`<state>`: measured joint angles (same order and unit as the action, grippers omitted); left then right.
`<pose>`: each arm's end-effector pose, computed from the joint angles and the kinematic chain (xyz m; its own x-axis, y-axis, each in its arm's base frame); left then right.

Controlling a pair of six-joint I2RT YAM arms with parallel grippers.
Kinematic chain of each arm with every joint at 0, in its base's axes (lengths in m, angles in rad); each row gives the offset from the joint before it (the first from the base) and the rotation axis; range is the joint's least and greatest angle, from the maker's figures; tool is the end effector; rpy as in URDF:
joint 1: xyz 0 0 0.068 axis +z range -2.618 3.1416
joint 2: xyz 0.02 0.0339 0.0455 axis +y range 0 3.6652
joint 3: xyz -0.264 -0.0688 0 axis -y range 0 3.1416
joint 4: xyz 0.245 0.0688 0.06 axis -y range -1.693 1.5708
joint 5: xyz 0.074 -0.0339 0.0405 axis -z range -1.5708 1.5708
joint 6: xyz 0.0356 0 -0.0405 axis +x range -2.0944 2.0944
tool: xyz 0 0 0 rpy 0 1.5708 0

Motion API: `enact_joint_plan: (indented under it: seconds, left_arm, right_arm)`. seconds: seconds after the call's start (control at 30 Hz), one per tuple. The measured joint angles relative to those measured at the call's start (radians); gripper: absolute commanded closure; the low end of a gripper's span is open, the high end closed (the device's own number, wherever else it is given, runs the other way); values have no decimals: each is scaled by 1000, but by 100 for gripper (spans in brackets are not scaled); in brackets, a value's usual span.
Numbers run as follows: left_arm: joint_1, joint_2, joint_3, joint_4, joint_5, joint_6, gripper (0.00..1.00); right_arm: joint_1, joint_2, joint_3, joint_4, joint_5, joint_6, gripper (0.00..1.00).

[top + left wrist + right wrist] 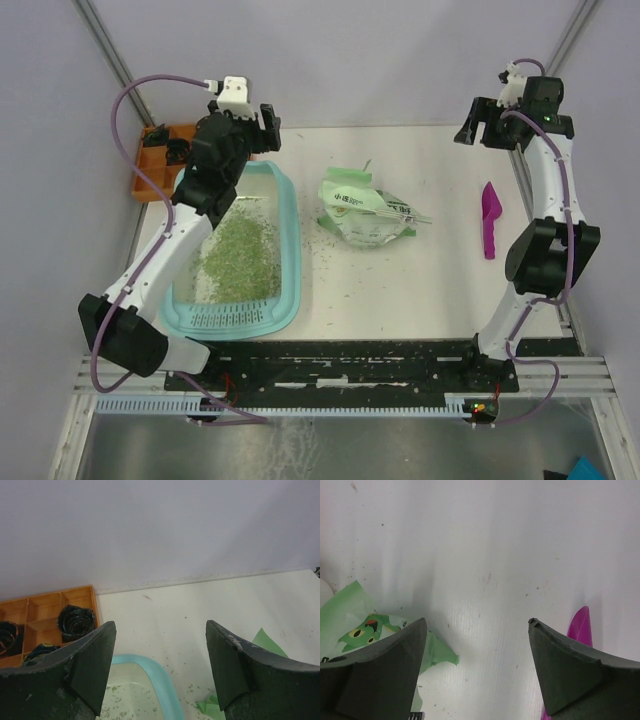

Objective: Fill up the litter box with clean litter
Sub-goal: Reset both arms

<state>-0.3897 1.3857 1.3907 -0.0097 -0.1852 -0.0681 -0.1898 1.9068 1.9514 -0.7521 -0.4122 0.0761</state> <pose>0.3032 -0.1174 0.4337 -0.0182 -0.0648 -0.9977 0.2023 0.9770 -0.0672 0.4251 -0.0671 0.3643 -0.6460 0.1950 -0.7380 -0.0773 0.9451 0.3174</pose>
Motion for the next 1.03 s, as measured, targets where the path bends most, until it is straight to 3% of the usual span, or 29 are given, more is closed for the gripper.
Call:
enact_joint_plan:
  seconds: [0.67, 0.73, 1.03]
  left_arm:
    - [0, 15, -56, 13, -48, -32, 21]
    - [0, 15, -56, 19, -50, -32, 21]
    - [0, 15, -56, 37, -52, -32, 21]
  right_arm:
    - [0, 0, -38, 38, 6, 31, 8]
    - [0, 0, -38, 38, 6, 31, 1]
    - [0, 0, -6, 33, -8, -2, 1]
